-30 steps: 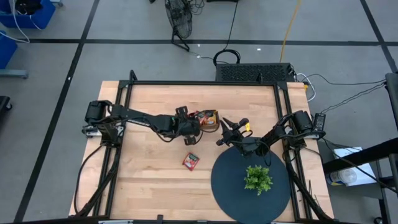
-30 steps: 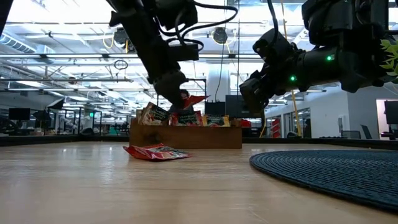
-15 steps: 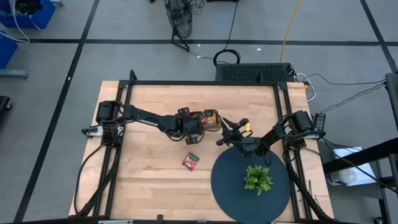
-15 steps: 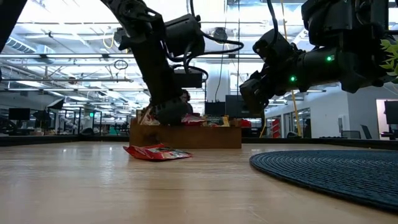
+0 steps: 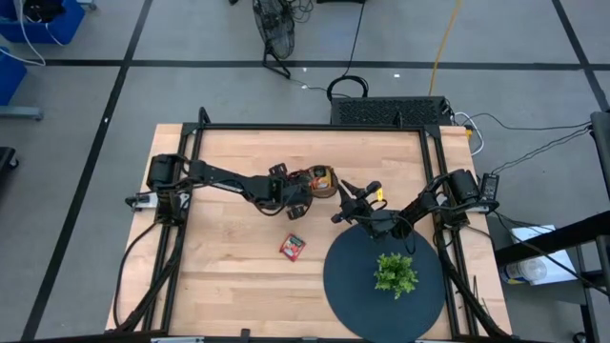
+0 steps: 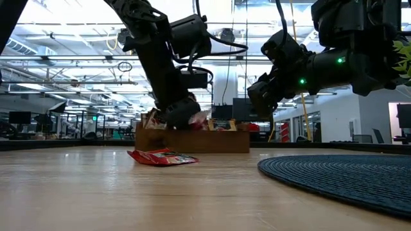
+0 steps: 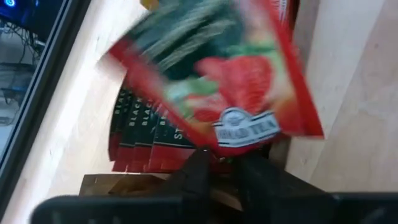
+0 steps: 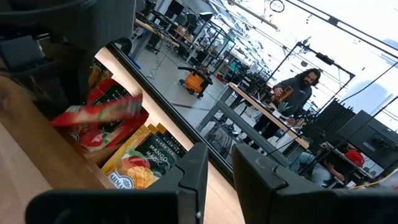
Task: Pick & Place Tea
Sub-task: Put the red tea bag into the middle section wooden organizer
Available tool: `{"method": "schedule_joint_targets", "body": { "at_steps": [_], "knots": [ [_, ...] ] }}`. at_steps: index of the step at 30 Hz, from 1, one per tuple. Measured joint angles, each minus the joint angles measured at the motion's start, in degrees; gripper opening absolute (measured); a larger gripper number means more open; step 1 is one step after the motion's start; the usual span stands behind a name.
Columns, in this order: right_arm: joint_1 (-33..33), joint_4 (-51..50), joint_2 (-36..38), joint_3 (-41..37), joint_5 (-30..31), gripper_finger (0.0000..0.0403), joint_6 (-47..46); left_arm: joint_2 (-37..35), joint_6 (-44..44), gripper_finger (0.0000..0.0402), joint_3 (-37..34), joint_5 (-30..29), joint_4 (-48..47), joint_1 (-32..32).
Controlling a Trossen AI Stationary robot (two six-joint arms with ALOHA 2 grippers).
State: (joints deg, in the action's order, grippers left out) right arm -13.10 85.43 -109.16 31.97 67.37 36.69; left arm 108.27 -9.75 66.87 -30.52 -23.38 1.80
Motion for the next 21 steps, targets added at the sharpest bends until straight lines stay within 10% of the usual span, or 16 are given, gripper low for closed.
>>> {"method": "schedule_joint_targets", "body": {
  "at_steps": [21],
  "knots": [
    [0.00, 0.02, 0.00, 0.00, -0.08, 0.0061, -0.03, -3.49, 2.33, 0.0137, 0.20, -1.36, -0.04, -1.62]
  ]
}}
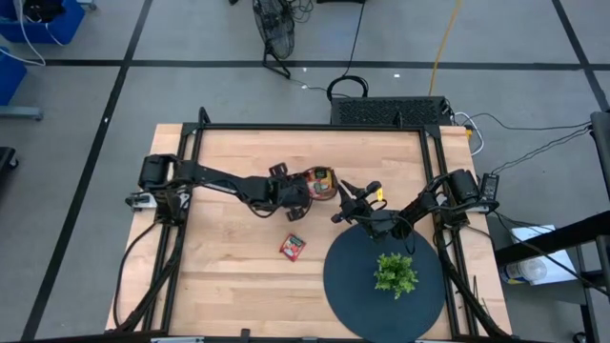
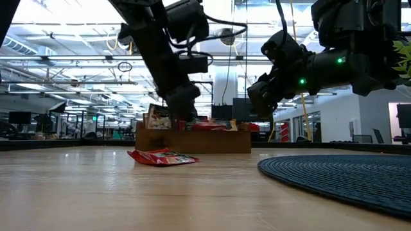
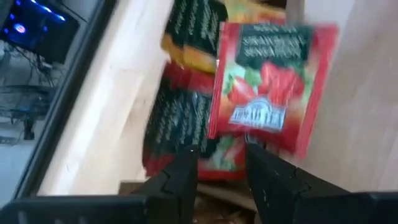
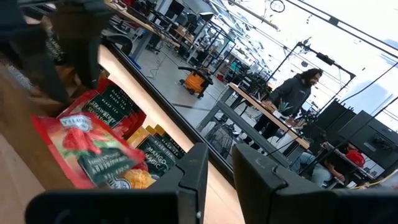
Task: Pick & Place Tea
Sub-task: Put the red tea bag into the middle section wooden organizer
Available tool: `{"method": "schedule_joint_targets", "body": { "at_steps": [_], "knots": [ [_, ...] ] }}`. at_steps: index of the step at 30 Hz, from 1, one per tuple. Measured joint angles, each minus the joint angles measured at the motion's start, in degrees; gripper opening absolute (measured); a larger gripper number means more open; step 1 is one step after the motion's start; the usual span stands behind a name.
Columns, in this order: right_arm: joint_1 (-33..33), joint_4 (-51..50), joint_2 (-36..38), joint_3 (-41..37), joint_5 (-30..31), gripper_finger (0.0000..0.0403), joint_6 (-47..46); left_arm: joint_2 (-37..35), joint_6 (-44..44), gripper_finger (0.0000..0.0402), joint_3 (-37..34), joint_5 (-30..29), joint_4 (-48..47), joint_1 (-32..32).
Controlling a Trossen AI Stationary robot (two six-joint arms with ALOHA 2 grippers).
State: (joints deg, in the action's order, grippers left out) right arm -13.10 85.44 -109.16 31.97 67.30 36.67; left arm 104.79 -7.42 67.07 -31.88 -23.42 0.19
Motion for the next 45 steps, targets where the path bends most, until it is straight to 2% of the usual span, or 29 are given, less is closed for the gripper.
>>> {"method": "schedule_joint_targets", "body": {
  "at_steps": [7, 13, 17, 21, 25, 30, 33, 38, 45],
  "knots": [
    [0.00, 0.01, 0.00, 0.00, -0.01, 0.0061, 0.00, -2.71, -0.05, 0.0136, 0.03, -0.03, -0.89, -0.27],
    [0.00, -0.06, 0.00, 0.00, 0.01, 0.0061, 0.04, -3.71, 3.08, 0.0137, 0.02, 4.98, 1.27, -1.56],
    [0.00, -0.04, 0.00, 0.00, -0.03, 0.0061, 0.05, -1.64, 5.48, 0.0153, 0.04, 6.34, 1.51, -3.75],
    [0.00, -0.06, 0.00, -0.02, -0.08, 0.0061, 0.02, 1.57, 11.76, 0.0185, 0.04, 2.47, 4.44, -6.76],
    [-0.01, -0.04, 0.00, -0.02, -0.07, 0.0061, 0.04, 4.47, 16.61, 0.0219, 0.02, -4.50, 8.44, -8.51],
    [-0.01, 0.01, 0.00, -0.02, -0.07, 0.0061, 0.02, 4.83, 18.93, 0.0242, 0.02, -10.16, 10.14, -8.67],
    [-0.01, 0.01, 0.00, -0.02, -0.07, 0.0061, 0.02, 4.83, 18.75, 0.0241, 0.02, -9.87, 10.04, -7.61],
    [0.00, 0.01, 0.00, -0.02, -0.08, 0.0061, 0.04, 4.83, 16.87, 0.0226, 0.00, -4.41, 10.10, -5.74],
    [0.00, 0.01, 0.00, -0.02, -0.08, 0.0061, 0.03, 4.83, 15.06, 0.0196, 0.00, -1.43, 10.00, -3.76]
  ]
}}
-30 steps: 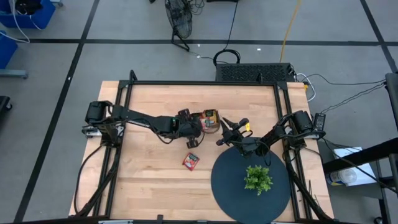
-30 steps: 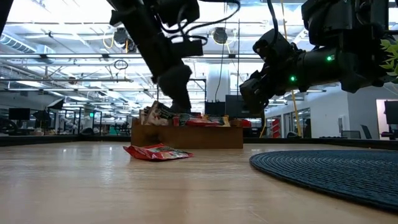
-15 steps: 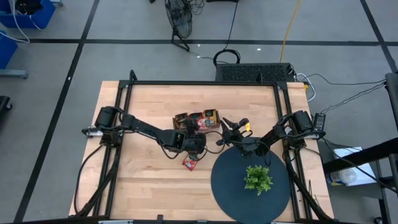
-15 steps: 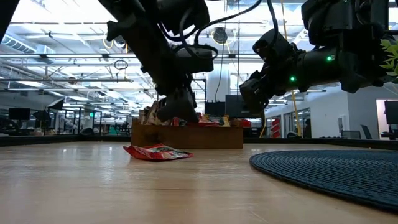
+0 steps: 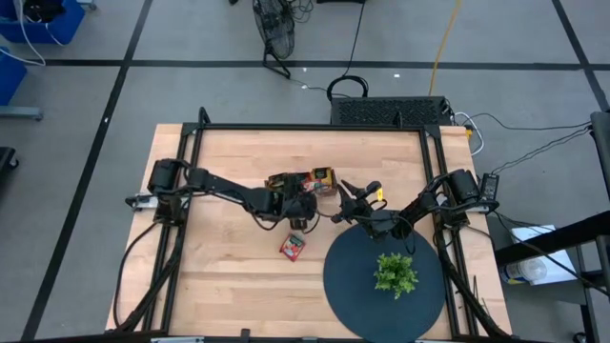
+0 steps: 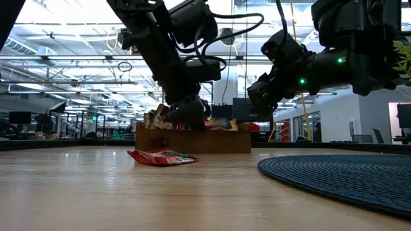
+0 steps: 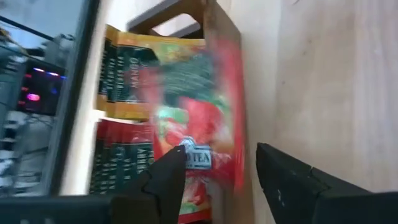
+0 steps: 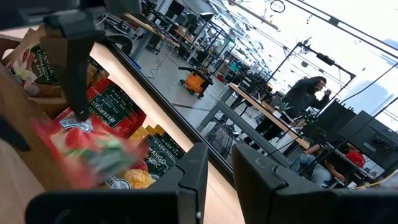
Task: Pick & Place Tea
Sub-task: Put the red tea bag into the middle section wooden organizer
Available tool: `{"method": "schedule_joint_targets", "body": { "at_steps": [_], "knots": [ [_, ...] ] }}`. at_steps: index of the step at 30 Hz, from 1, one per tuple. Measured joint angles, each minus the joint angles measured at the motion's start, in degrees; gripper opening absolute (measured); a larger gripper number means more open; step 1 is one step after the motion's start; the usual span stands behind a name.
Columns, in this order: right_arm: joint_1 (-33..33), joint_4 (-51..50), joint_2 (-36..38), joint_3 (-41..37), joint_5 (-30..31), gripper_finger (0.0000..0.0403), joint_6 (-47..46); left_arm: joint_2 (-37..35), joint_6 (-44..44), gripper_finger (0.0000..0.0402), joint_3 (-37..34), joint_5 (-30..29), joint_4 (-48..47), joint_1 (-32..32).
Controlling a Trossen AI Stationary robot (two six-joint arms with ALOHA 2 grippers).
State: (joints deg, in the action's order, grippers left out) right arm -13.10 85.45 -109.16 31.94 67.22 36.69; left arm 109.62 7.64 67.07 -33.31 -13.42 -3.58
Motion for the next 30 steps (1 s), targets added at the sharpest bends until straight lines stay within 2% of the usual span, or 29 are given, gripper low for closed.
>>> {"method": "schedule_joint_targets", "body": {
  "at_steps": [8, 16, 20, 24, 30],
  "knots": [
    [0.00, 0.00, 0.00, 0.00, 0.00, 0.0061, 0.04, 0.00, -2.19, 0.0153, 0.00, 2.74, -0.45, 1.31],
    [0.00, 0.00, 0.00, 0.00, 0.00, 0.0061, 0.06, 0.00, -2.34, 0.0096, 0.00, 2.23, -0.36, 0.85],
    [-0.01, 0.00, 0.00, 0.00, 0.00, 0.0061, 0.11, -0.33, -2.73, 0.0061, -0.01, 0.44, 0.02, 0.05],
    [0.00, 0.00, 0.00, 0.00, 0.03, 0.0061, 0.09, -2.06, -3.63, 0.0014, -0.02, 1.74, -0.06, -0.28],
    [0.00, -0.05, 0.00, 0.04, 0.19, 0.0061, 0.08, -4.75, -4.62, 0.0011, -0.19, 3.93, -1.11, -0.11]
  ]
}}
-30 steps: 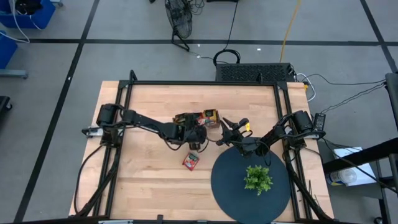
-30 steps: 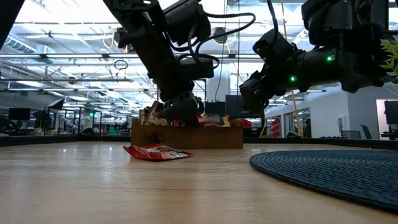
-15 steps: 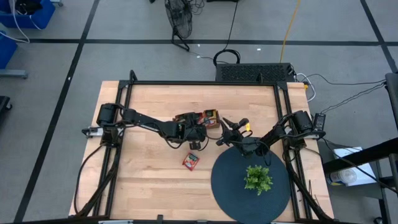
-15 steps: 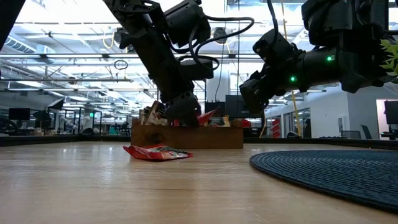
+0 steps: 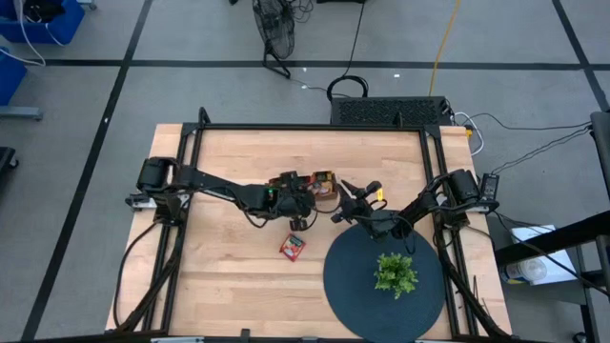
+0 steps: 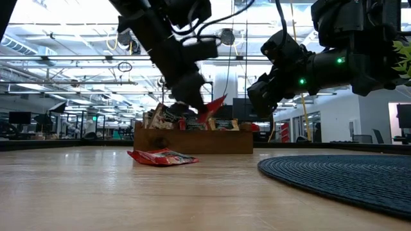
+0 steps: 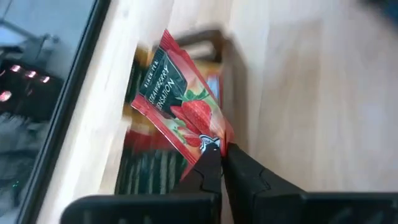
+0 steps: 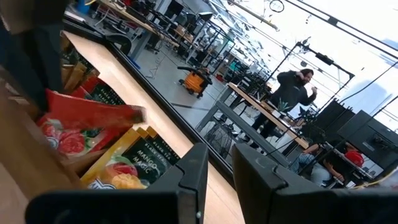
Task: Pick & Place Tea
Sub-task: Put the red tea bag into the middle section wooden organizer
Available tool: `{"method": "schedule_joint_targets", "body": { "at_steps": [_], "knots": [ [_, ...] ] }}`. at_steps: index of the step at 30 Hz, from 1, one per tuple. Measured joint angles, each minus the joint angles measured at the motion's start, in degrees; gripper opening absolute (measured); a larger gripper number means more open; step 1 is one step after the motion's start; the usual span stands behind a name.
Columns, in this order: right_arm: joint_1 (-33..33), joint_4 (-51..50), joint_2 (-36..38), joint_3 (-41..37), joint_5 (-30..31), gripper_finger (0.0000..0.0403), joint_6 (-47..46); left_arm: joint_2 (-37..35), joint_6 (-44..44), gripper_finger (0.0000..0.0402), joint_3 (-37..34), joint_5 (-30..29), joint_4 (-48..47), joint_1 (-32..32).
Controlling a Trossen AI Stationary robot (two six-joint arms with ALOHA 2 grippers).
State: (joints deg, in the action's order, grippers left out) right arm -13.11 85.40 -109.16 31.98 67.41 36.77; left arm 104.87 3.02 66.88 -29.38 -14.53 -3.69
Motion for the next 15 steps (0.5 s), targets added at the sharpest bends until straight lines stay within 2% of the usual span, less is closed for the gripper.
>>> {"method": "schedule_joint_targets", "body": {
  "at_steps": [4, 11, 13, 15],
  "knots": [
    [0.00, -0.11, 0.00, 0.00, 0.00, 0.0061, 0.07, -1.57, 0.01, 0.0007, -0.36, 4.52, -0.80, 1.24],
    [0.00, -0.47, 0.00, -0.02, 0.06, 0.0061, 0.28, -3.39, 2.49, 0.0007, -0.25, 16.63, -4.20, 4.63],
    [0.00, -0.39, 0.00, -0.02, 0.07, 0.0061, 0.31, -4.44, 2.66, 0.0008, -0.41, 16.62, -7.15, 5.49],
    [-0.01, -0.42, 0.00, -0.02, 0.05, 0.0061, 0.31, -5.31, 1.86, 0.0005, -0.23, 13.96, -6.81, 6.01]
  ]
}}
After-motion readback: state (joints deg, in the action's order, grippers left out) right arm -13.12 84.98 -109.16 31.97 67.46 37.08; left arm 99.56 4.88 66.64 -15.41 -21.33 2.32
